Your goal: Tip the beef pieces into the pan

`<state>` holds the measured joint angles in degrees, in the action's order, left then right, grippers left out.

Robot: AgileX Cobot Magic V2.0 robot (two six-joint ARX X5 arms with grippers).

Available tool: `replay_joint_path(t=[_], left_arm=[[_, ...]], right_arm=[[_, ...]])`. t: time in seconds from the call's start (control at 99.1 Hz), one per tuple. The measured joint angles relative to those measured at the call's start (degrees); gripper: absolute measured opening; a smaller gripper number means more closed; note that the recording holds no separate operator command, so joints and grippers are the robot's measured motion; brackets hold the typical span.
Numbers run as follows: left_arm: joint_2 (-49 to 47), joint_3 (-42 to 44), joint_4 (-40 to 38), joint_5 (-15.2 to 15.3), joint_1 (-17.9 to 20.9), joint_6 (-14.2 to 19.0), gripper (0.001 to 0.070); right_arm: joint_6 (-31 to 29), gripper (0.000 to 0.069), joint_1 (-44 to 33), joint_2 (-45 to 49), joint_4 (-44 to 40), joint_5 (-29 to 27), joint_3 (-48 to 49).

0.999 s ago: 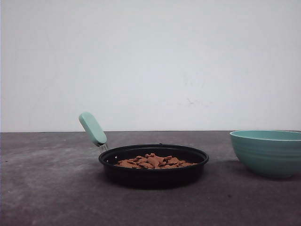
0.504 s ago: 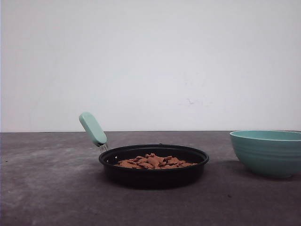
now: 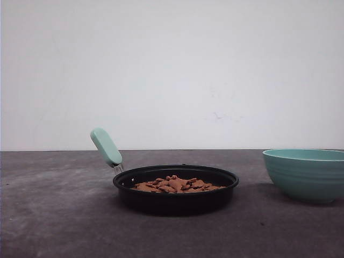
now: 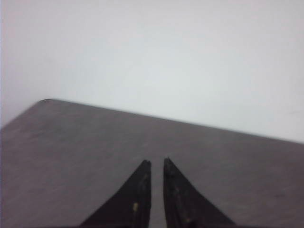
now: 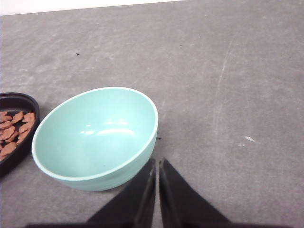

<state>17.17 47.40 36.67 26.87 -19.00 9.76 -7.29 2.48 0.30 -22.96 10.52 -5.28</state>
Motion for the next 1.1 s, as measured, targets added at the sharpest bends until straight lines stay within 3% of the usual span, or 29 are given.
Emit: replay_joint_path(t=[0.121,0.293,0.545,0.908,1.1], left_arm=[[-5.0,-12.9,-6.5,-1.7,5.0,-0.9,0.0023],[-13.5,-31.1,-19.9,-14.2,10.7,-1.2,0.0023],[-16.8,-42.9,-19.1,-26.3,13.1,-1.1,0.0023],[-17.0,-43.3,-19.7,-24.4,13.2,-5.8,0.0023],[-17.0,-43.3,-19.8,-24.4,13.2,-6.2,0.0023]], right_arm=[[0.0,0.0011,0.0,0.0,0.0,0.0,0.0],[0.0,0.0011,0.0,0.0,0.0,0.0,0.0],[0.0,0.0011,0.0,0.0,0.0,0.0,0.0],[0.0,0.0011,0.0,0.0,0.1,0.0,0.0],[0.0,0.0011,0.0,0.0,0.1,0.0,0.0]])
